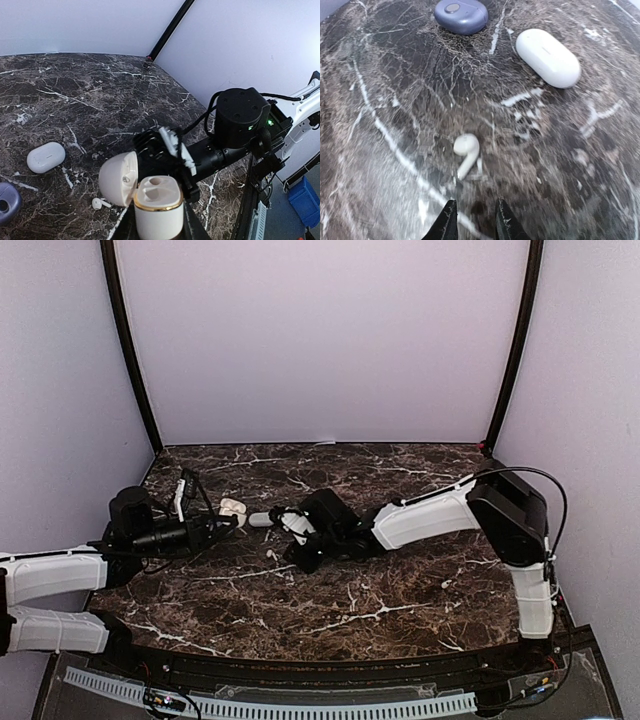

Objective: Insert the wireless bluetooth earbuds into the charging case
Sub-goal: Move the right earbud to the center of the board.

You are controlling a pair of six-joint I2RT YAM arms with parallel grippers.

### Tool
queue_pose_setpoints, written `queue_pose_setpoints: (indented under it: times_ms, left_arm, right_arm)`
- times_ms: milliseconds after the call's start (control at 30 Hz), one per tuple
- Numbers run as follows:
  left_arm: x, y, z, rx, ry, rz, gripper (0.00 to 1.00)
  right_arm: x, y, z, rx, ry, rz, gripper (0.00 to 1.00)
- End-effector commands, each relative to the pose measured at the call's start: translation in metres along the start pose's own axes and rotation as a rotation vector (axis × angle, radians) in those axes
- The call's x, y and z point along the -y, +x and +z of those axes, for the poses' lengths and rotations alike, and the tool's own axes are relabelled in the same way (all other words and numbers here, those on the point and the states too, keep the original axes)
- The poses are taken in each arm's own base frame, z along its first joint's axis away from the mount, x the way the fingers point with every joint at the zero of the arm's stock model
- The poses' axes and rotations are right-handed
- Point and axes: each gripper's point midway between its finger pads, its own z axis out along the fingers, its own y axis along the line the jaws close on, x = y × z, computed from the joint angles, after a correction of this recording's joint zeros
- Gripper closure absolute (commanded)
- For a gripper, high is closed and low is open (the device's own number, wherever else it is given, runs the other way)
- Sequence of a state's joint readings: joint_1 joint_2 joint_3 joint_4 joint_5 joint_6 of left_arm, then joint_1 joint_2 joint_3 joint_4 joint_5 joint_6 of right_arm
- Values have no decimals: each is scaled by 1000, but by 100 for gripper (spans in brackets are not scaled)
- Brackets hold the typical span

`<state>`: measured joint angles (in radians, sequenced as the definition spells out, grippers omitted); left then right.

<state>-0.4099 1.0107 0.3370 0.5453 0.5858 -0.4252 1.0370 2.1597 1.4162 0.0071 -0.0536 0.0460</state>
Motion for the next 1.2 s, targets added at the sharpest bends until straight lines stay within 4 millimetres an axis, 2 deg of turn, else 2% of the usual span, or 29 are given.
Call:
queue_pose_setpoints:
  times_ms: [0,100,167,333,467,500,633,867,1167]
  left_arm:
    - [21,-5,6,7,108,27,89]
    - [17,-5,9,1,86,30,89]
    - [10,-7,9,9,40,25,89]
    - [-17,-11,3,42,-126,-29,89]
    - [-27,-13,-4,66,-179,-68,89]
    - [-30,-15,-7,74,-198,-73,89]
    - [-38,-18,-17,95,-251,-79,88]
    - [-38,-18,-24,103,-267,-66,88]
    - [-35,-19,-23,98,-247,-37,88]
  right_arm:
    - [1,-40,-45,196,38,11,75]
    - [2,-40,-56,214,40,13,73]
    - [1,-40,-54,197,30,14,73]
    - [-3,-40,-31,143,-7,41,68]
    - [-6,-40,-5,109,-35,63,58]
    - [-7,-45,-2,114,-43,65,56]
    - [-9,-43,16,89,-57,63,54]
    - [-9,-28,40,29,-37,42,59]
    - [-9,-15,48,-2,-21,29,71]
